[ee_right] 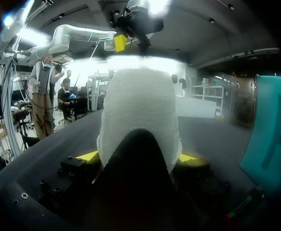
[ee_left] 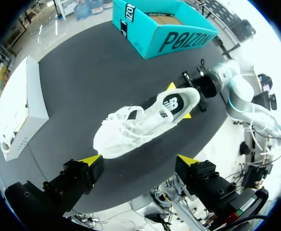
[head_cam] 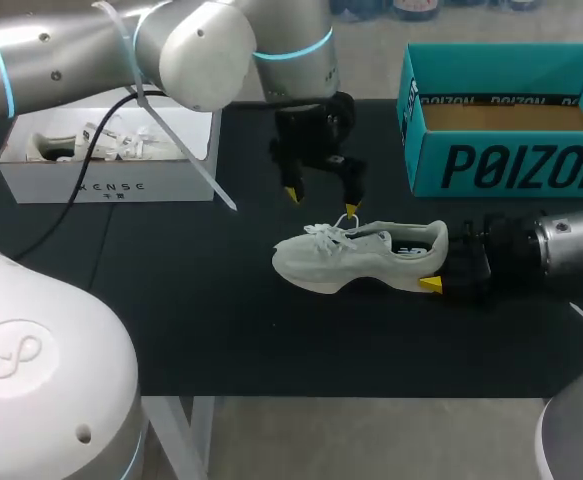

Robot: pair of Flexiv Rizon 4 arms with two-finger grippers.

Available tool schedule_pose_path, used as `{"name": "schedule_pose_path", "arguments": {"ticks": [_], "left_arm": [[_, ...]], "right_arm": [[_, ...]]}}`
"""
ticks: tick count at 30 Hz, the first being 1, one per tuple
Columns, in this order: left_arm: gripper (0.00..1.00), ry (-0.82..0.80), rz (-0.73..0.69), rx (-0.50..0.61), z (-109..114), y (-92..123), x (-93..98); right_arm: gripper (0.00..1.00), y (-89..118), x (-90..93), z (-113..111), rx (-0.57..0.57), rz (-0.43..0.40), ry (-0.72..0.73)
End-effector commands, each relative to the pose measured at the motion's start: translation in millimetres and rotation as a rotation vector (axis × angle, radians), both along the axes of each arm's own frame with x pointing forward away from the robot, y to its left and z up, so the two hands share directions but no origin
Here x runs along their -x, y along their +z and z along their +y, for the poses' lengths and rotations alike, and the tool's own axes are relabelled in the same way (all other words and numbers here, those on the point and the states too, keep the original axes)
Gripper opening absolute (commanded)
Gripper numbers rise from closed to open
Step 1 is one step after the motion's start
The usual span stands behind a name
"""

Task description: Take the shoe out of the shoebox, open the shoe tongue, remove and reinsert the insole, then place the shoe into the shoebox

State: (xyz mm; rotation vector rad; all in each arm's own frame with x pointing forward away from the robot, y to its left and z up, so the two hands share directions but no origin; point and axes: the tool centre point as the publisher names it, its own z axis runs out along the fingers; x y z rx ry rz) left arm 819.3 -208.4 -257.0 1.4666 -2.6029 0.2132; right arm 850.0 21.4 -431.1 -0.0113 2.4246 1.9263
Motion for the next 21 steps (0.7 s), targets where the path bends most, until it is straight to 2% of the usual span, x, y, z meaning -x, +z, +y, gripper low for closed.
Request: {"name": "schedule_pose_path", "arguments": {"ticks": [1,7,11,21], "left_arm": [[1.00,0.002,-0.004,-0.002,0.1,0.3,1.1],[1.00,0.002,-0.004,-0.002,0.1,0.3,1.1],[1.00,0.016,0.015,-0.081,-15.5,0.5,-1.4],[1.00,0.096,0.017,-0.151,-55.3,-5.2,-7.5]], "right_arm": [[0.00,-4.8,-0.2,2.4,0.001,0.001,0.000],[0.00,-4.8,-0.2,2.4,0.001,0.001,0.000],[0.00,-4.8,-0.2,2.4,0.001,0.001,0.000],[0.00,-4.8,-0.2,2.4,0.001,0.001,0.000]]}}
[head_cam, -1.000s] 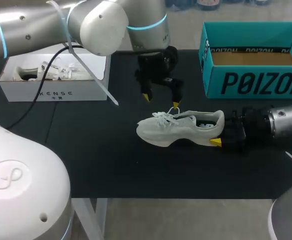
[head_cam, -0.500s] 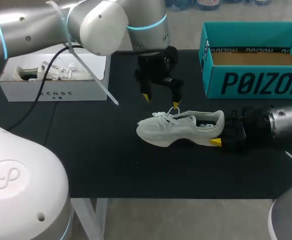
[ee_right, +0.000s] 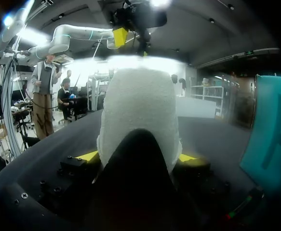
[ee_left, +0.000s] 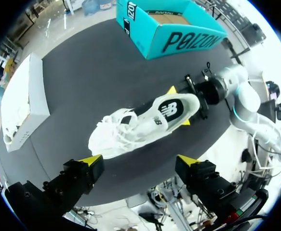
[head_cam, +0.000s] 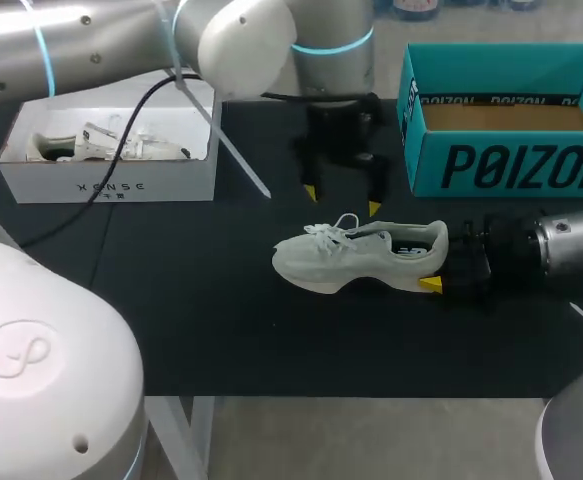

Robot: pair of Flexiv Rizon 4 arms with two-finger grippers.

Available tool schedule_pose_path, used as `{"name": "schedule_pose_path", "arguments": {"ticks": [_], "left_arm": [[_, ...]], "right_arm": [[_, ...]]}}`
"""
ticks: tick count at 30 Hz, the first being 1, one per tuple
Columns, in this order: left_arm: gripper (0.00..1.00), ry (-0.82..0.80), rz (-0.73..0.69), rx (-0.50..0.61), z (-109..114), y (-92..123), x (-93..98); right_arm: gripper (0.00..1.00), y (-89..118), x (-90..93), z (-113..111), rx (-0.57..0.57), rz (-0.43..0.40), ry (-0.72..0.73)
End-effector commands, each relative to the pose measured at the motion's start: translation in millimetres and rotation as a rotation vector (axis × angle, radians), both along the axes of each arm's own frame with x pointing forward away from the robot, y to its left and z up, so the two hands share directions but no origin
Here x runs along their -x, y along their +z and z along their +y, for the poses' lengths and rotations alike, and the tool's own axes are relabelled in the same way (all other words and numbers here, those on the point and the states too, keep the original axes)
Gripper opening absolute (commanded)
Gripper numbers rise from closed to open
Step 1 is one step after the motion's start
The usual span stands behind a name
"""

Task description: Take the shoe out of the shoebox, open the shoe tongue, remove and reinsert the insole, then place the shoe into the shoebox

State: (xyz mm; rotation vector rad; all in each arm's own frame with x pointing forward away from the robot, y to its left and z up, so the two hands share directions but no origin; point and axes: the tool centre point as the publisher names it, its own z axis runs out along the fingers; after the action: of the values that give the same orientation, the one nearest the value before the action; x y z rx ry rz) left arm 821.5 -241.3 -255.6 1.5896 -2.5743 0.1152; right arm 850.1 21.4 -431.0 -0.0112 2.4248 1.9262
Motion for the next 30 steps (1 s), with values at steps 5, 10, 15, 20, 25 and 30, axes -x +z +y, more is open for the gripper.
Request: {"name": "schedule_pose_path", "arguments": {"ticks": [5,10,15,20,25,30], "left_arm": [[1.00,0.075,-0.014,-0.099,-38.8,-19.9,-4.2],[1.00,0.119,-0.036,-0.127,-48.4,-34.9,1.4],[1.00,0.183,-0.072,-0.131,-48.6,-46.6,10.2],[1.00,0.265,-0.121,-0.162,-43.9,-51.4,17.4],[1.00,0.303,-0.142,-0.168,-39.9,-57.5,21.5],[1.00,0.334,-0.155,-0.174,-38.8,-62.4,18.5]], "right_arm": [[0.00,-4.8,-0.1,2.4,0.001,0.000,0.000],[0.00,-4.8,-0.1,2.4,0.001,0.000,0.000],[0.00,-4.8,-0.1,2.4,0.001,0.000,0.000],[0.00,-4.8,-0.1,2.4,0.001,0.000,0.000],[0.00,-4.8,-0.1,2.4,0.001,0.000,0.000],[0.00,-4.8,-0.1,2.4,0.001,0.000,0.000]]}}
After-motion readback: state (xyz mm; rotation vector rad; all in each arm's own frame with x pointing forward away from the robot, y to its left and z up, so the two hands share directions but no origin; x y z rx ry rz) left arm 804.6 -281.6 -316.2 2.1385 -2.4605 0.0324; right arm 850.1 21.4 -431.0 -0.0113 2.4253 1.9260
